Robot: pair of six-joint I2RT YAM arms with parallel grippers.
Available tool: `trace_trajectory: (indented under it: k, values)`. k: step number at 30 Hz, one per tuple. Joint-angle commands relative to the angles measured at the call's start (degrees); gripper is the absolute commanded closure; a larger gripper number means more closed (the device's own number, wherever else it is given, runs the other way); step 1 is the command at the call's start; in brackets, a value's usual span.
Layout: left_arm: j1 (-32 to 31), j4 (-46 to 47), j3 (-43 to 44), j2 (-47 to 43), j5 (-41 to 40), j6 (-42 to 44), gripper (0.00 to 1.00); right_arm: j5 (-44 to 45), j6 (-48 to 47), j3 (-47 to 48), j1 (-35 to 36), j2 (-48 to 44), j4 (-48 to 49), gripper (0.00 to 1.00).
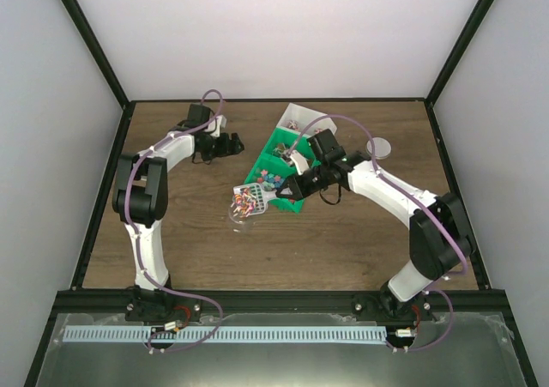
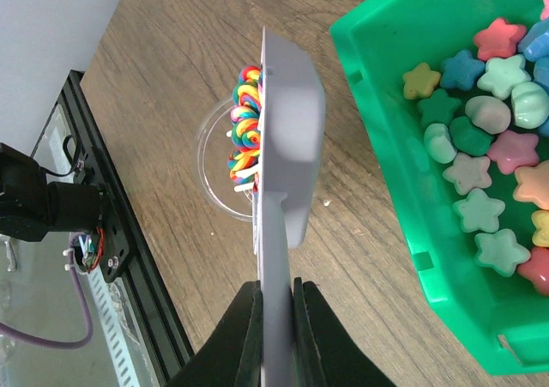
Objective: Pack the candies
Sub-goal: Place the fake candies in the packing bottle.
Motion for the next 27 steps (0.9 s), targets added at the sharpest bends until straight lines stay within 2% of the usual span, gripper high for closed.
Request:
trace_trajectory:
  k: [1, 15, 27]
  values:
    - [0.35, 1.32, -0.89, -0.1, 1.03, -0.13, 0.04, 1.14, -0.77, 1.23, 0.84, -1.53, -2.8, 0.99]
    - [0.44, 1.22, -1.34, 0.07, 1.58, -0.13, 0.04, -3.39, 2.32, -0.04, 0.85, -1.79, 0.05, 0.99]
    - [0.62, 1.22, -1.17, 0.44, 1.75, -0.05, 0.04, -2.89, 1.47, -0.01, 0.84, -2.55, -1.11, 0.99]
